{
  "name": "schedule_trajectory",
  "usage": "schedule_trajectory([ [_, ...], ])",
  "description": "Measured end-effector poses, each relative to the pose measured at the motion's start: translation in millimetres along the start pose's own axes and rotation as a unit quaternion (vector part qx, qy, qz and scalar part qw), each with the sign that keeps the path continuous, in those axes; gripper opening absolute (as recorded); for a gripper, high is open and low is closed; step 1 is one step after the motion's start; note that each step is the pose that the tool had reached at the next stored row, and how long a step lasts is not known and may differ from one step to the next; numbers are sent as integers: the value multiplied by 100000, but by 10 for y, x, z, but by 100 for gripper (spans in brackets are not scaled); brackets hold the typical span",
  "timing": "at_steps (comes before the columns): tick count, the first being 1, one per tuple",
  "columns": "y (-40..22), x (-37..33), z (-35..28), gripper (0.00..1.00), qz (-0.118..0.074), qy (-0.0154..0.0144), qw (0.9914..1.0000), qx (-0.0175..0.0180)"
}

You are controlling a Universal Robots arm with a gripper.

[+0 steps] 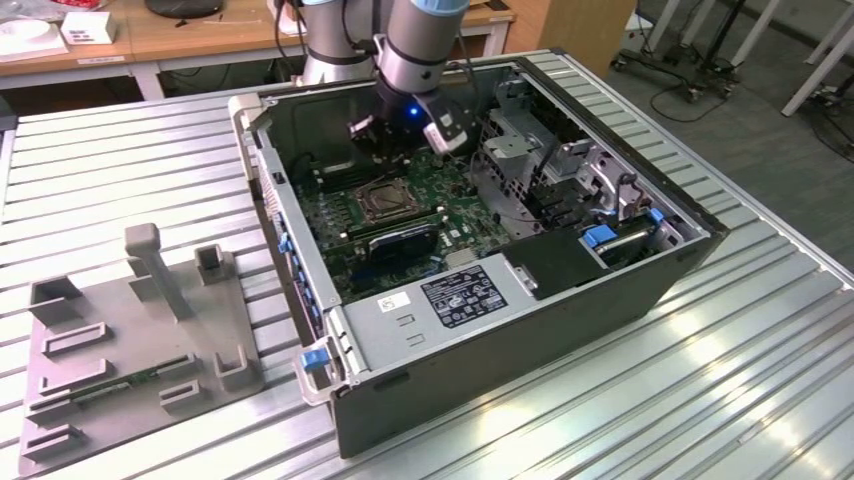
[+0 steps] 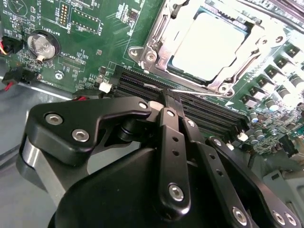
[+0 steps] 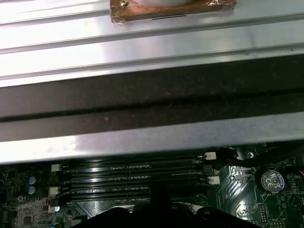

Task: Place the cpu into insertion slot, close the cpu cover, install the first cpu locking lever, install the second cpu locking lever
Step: 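Install the first cpu locking lever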

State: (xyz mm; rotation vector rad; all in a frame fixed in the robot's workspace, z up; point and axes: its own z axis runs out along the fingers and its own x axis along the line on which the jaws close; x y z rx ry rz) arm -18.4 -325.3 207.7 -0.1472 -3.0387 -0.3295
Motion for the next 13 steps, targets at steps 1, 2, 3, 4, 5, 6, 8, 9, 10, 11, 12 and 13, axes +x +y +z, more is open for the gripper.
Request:
schedule_trajectory([
  [1,-2,-3,8,11,0,-1,100000,12],
  [2,-3,-5,16,11,1,-2,100000,23],
  [3,-5,-8,23,11,4,-4,100000,31],
  [4,-6,-11,31,11,1,-5,100000,42],
  [5,-8,-13,39,11,1,-6,100000,55],
  [6,-9,-15,48,11,4,-8,100000,67],
  [8,-13,-20,66,11,4,-8,100000,75],
  [9,-15,-22,75,11,6,-8,100000,80],
  [10,-17,-24,84,11,6,-8,100000,90],
  [11,-19,-25,93,11,7,-8,100000,99],
  [12,-20,-27,100,11,5,-11,100000,107],
  [13,-22,-28,107,11,8,-6,100000,126],
])
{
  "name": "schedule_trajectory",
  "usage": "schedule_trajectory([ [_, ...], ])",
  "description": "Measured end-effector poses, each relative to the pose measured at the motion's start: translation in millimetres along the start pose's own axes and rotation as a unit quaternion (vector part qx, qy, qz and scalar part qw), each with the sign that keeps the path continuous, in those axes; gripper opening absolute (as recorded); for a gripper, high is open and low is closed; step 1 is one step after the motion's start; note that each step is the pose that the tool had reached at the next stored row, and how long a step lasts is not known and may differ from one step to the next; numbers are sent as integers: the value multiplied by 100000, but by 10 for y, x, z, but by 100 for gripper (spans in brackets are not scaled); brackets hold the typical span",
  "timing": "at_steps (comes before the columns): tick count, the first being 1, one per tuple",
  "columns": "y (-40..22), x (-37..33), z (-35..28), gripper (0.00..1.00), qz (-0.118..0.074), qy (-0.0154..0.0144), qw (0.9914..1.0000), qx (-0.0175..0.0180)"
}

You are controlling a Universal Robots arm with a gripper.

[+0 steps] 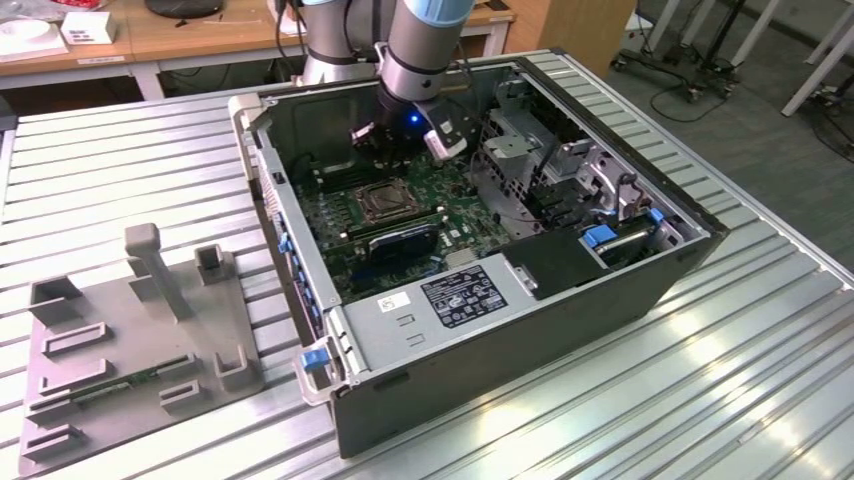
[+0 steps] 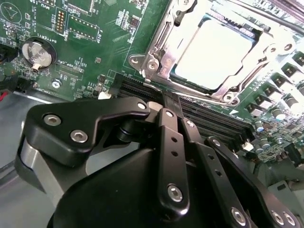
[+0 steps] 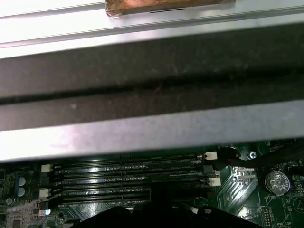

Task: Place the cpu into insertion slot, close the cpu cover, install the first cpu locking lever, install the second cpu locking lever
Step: 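Install the first cpu locking lever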

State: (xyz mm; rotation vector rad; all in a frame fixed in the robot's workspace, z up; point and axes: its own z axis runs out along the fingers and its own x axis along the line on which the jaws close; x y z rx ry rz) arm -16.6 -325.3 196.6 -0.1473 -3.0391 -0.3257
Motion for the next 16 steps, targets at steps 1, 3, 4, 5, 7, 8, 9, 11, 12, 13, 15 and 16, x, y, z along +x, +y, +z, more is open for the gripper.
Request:
schedule_trajectory([
  [1,-1,-1,6,11,3,-5,100000,10],
  [3,-3,-3,15,11,3,-15,100000,40],
  [4,-3,-3,17,11,7,-15,100000,75],
  [5,-4,-3,17,11,10,-16,100000,107],
  [7,-4,-3,17,11,7,-16,100000,111],
  [8,-4,-3,17,11,6,-18,100000,106],
  [9,-3,-3,18,11,2,-18,100000,100],
  [11,-3,-3,18,11,5,-19,100000,98],
  [12,-3,-3,17,11,7,-20,100000,97],
  [13,-3,-3,13,11,6,-17,100000,102],
  [15,1,-1,-3,11,7,-20,100000,92],
  [16,4,0,-15,11,8,-19,100000,97],
])
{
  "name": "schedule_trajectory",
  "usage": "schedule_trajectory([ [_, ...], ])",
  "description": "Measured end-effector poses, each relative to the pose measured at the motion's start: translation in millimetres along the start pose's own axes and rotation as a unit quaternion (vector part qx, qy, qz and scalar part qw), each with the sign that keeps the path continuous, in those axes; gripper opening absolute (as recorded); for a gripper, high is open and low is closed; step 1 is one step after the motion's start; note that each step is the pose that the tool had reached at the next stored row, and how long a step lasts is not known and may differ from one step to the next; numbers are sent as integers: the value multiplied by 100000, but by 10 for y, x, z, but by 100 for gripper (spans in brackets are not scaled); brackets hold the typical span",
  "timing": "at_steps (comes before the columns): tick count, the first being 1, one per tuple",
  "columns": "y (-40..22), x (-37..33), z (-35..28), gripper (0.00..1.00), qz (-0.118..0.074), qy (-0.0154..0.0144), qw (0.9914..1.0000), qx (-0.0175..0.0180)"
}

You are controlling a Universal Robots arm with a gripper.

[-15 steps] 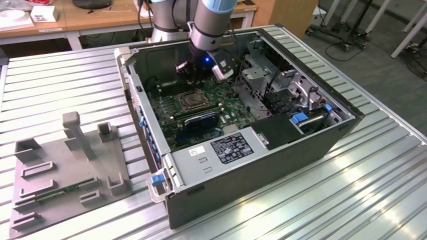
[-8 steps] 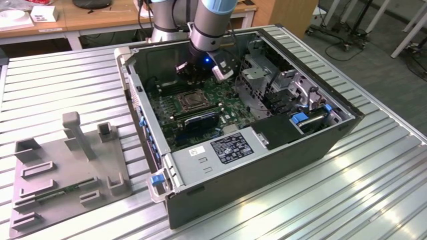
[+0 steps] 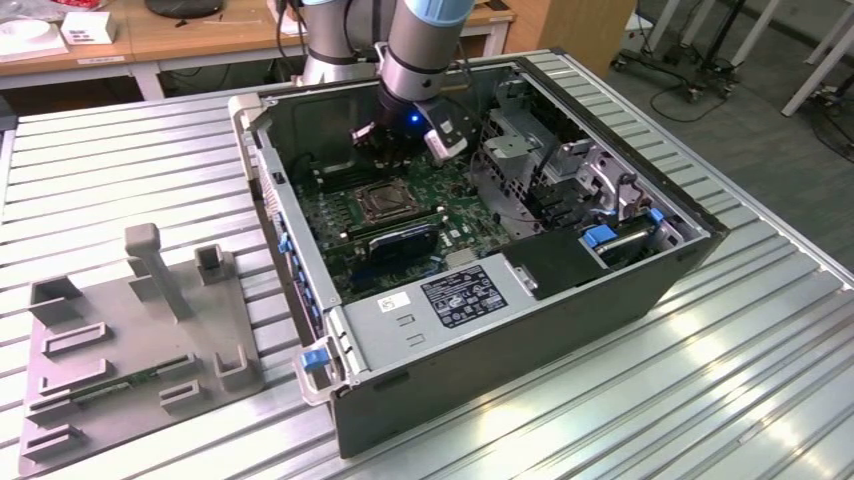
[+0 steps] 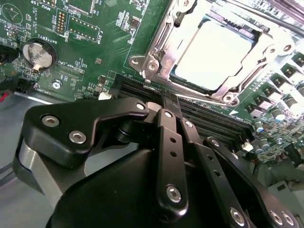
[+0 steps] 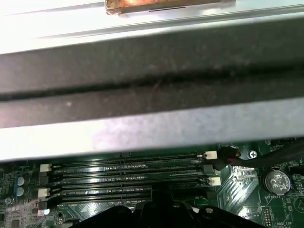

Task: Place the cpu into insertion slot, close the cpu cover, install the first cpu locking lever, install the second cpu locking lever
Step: 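Install the first cpu locking lever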

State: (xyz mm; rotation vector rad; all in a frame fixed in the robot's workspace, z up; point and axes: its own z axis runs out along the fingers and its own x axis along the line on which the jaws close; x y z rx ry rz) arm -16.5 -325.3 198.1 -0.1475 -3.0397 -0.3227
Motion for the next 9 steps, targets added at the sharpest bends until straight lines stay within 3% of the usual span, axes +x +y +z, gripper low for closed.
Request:
schedule_trajectory([
  [9,22,10,-105,11,-1,0,100000,-3],
])
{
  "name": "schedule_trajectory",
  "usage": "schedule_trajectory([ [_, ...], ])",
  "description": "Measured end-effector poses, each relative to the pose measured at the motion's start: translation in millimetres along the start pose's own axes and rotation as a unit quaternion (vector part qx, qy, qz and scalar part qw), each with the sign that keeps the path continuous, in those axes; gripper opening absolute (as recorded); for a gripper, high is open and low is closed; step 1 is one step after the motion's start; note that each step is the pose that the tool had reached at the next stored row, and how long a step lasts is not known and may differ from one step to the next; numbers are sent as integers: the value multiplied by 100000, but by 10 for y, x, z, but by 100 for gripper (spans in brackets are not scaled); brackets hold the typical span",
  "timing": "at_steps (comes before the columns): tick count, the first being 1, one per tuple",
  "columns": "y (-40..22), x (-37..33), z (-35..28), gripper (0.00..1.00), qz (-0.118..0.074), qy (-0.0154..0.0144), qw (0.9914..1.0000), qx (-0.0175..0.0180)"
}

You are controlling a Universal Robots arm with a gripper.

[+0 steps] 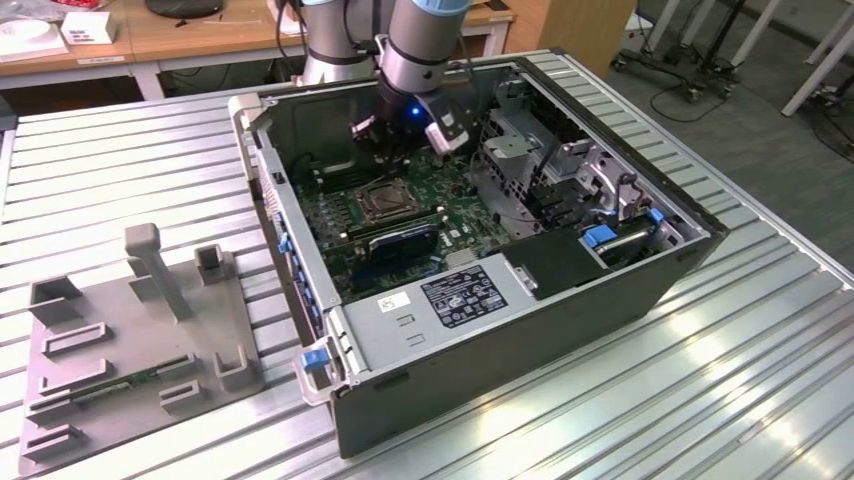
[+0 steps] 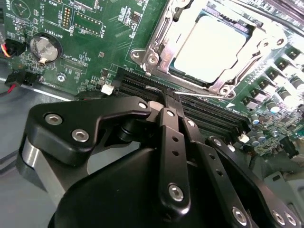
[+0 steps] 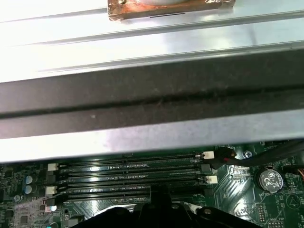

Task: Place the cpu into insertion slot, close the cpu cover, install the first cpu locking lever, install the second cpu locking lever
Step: 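Install the first cpu locking lever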

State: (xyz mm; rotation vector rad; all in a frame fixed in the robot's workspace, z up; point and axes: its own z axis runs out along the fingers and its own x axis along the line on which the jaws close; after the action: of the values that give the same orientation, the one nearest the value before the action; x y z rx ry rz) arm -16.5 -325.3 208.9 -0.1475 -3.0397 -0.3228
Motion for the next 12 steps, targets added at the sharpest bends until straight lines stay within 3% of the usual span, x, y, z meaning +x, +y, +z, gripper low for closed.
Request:
schedule_trajectory([
  [12,33,14,-156,11,-1,0,100000,5],
])
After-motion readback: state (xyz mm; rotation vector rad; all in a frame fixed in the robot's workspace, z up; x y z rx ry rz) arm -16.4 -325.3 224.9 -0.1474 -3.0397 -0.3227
